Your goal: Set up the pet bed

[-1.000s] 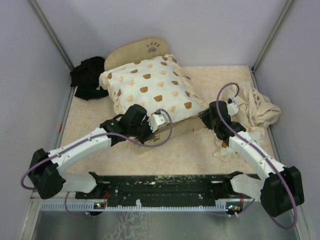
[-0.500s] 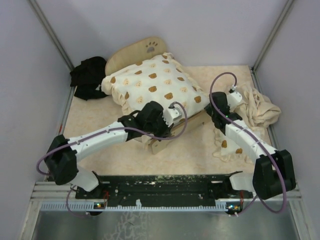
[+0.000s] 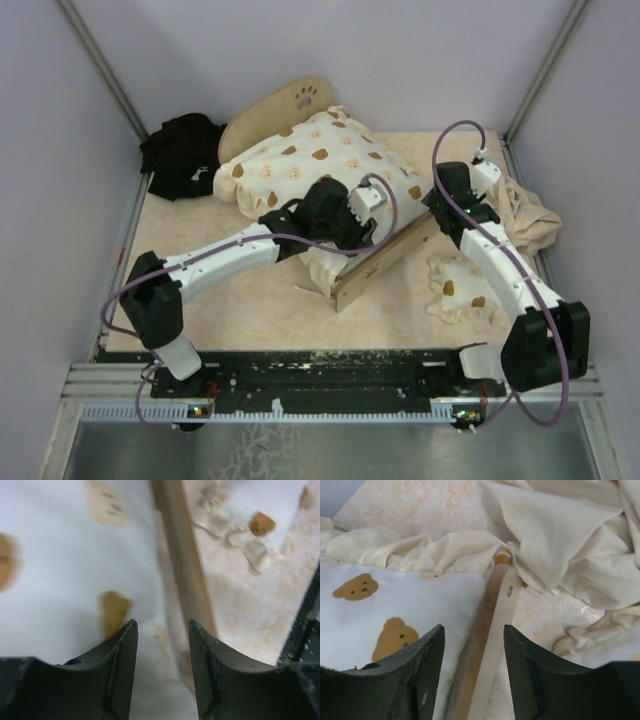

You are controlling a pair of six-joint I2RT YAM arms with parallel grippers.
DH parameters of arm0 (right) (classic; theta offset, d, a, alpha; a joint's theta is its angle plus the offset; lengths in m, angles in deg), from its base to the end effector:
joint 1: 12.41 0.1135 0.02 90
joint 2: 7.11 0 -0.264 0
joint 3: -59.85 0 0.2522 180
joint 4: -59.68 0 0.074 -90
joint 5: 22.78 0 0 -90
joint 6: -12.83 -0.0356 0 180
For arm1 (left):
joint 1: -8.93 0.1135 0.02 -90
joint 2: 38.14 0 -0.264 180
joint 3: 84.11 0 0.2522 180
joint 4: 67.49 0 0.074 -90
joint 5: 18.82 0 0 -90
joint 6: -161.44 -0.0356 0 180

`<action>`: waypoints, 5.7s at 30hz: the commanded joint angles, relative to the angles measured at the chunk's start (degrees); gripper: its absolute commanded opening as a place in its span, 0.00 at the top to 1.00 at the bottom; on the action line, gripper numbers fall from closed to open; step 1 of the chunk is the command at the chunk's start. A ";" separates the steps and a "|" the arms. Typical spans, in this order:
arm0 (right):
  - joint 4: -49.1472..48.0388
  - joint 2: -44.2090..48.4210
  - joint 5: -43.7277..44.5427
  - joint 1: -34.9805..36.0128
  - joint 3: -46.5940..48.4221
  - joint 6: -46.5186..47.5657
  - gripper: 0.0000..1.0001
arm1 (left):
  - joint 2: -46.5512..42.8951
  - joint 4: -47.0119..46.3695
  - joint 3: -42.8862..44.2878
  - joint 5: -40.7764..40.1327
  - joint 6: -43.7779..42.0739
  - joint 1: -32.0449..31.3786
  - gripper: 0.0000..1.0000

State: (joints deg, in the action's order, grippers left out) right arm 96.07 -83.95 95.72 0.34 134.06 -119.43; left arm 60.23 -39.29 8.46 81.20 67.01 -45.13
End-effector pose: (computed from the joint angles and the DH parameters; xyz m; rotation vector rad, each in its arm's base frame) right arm 0.2901 0.0482 0.2927 0.7962 2.0048 -0.0109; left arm 0.2296 -0.3273 0.2882 1.1819 1.8978 -0.6761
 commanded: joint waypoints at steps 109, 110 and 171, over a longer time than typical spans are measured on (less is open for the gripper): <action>-6.47 20.82 -46.51 1.15 -13.98 25.82 0.38 | -48.16 -5.19 -33.16 3.73 22.28 26.50 0.46; -7.29 23.87 -46.85 1.85 -16.56 25.01 0.38 | -47.98 -5.17 -33.57 3.43 22.51 26.20 0.46; -44.77 23.85 -40.12 17.13 -26.15 -26.09 1.00 | -24.12 -42.87 -33.37 -4.62 14.54 -0.05 0.39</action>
State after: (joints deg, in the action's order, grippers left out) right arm 56.36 -62.31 54.65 16.49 108.29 -143.84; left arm 32.17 -78.24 -30.52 84.81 85.30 -43.45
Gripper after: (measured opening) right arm 0.008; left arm 0.613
